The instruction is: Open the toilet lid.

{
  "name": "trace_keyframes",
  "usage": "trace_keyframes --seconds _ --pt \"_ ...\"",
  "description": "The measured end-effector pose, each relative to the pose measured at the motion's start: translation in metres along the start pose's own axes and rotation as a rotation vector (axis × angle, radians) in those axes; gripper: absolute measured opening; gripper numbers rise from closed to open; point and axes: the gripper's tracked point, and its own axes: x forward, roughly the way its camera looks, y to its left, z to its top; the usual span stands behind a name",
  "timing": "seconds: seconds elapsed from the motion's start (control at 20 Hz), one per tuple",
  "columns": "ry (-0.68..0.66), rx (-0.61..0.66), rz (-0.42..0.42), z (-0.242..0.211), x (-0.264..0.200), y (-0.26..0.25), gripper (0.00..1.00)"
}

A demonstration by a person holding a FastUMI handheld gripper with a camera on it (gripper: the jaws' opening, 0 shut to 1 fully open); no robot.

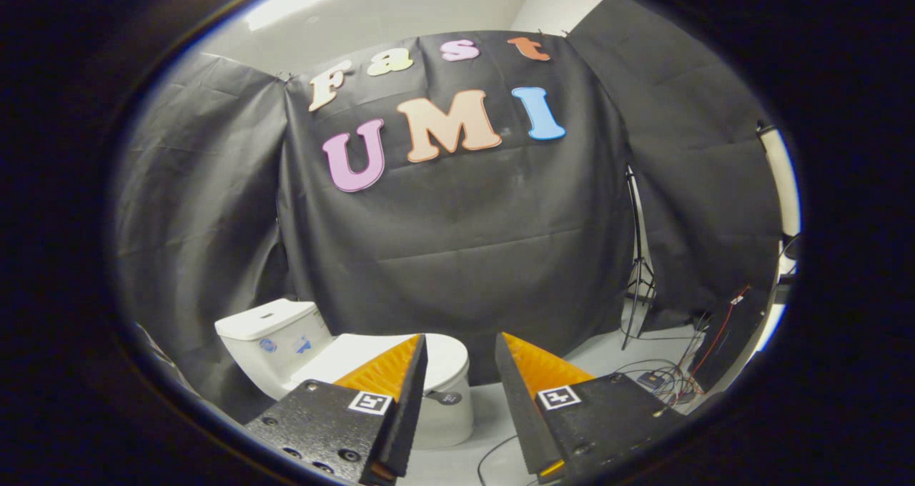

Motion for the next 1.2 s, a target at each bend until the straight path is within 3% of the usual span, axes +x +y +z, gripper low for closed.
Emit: trace_keyframes --seconds 0.45,0.8,1.2 --pt "-0.078 0.234 0.025 -0.002 0.013 -0.019 0.57" --pt "-0.17 0.375 0.07 -0.005 0.057 -0.025 0.57" --pt "-0.117 0.662 0.017 -0.068 0.123 -0.018 0.56"
